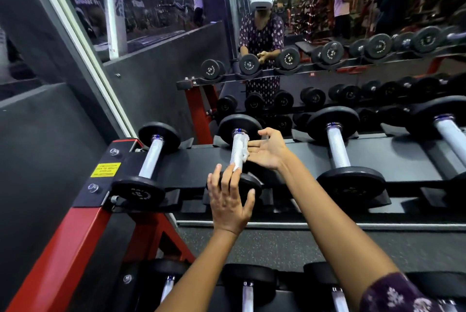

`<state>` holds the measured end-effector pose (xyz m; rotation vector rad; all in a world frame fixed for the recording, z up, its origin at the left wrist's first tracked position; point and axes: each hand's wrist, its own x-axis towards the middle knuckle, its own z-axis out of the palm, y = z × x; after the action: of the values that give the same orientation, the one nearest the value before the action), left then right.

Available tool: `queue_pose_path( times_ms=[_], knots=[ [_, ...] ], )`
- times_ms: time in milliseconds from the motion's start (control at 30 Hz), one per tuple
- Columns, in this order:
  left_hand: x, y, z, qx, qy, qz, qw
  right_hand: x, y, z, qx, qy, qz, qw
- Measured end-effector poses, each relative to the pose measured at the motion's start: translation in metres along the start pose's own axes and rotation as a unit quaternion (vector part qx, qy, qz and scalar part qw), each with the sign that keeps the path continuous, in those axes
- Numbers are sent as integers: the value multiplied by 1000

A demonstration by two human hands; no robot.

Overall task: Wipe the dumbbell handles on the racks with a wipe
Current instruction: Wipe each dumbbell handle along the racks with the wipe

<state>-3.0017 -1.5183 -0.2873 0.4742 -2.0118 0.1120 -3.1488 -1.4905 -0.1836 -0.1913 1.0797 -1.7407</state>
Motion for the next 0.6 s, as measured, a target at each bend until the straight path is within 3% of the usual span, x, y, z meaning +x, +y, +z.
queue_pose_path(
  times_ms=[100,267,433,600],
  knots=[
    [3,0,1,3,2,-5,1000,4,0,14,57,8,4,998],
    [0,1,-1,-2,-2,-2,1000,1,3,11,-10,-14,54,998],
    [3,1,-2,0,-6,-7,1000,7,5,15,143,-33,41,988],
    [1,-1,-1,-3,-4,0,1000,-2,7,12,-38,-54,94,993]
  ],
)
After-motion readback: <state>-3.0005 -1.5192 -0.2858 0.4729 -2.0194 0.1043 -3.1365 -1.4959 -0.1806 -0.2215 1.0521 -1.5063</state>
